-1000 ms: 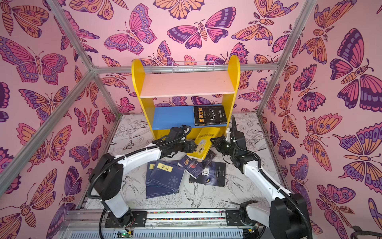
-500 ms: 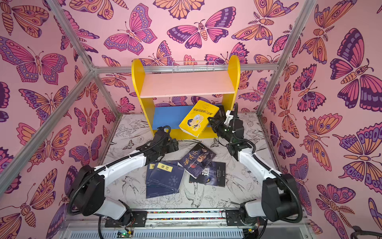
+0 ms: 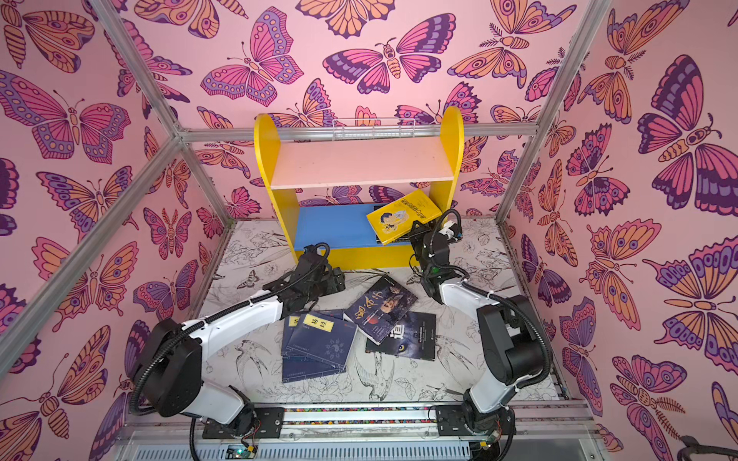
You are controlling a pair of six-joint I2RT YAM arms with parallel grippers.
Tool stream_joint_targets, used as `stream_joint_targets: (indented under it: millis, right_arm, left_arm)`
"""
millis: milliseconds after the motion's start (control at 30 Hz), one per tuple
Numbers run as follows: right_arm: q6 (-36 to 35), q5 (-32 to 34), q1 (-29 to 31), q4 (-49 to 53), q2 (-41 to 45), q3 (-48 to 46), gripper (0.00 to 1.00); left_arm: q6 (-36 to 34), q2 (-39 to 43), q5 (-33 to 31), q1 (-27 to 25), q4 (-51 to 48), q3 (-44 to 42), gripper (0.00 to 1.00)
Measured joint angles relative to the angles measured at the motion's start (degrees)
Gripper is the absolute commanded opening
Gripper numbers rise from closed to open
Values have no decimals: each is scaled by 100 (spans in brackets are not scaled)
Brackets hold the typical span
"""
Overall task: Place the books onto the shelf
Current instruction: 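Lift the yellow cartoon book with the right gripper onto the blue shelf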
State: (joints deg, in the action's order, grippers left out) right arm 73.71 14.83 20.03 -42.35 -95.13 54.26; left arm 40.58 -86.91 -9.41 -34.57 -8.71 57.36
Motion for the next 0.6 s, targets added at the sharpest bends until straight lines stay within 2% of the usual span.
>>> stream_joint_targets:
  millis: [267,600]
  right_arm:
    - [190,1172,393,-72,-205,92,0]
    - [664,1681,531,459,-293,470,0]
  left_arm:
    - [-4,0,46,0,-13,-15,87]
    - [-22,0,63,0,-28,-31,88]
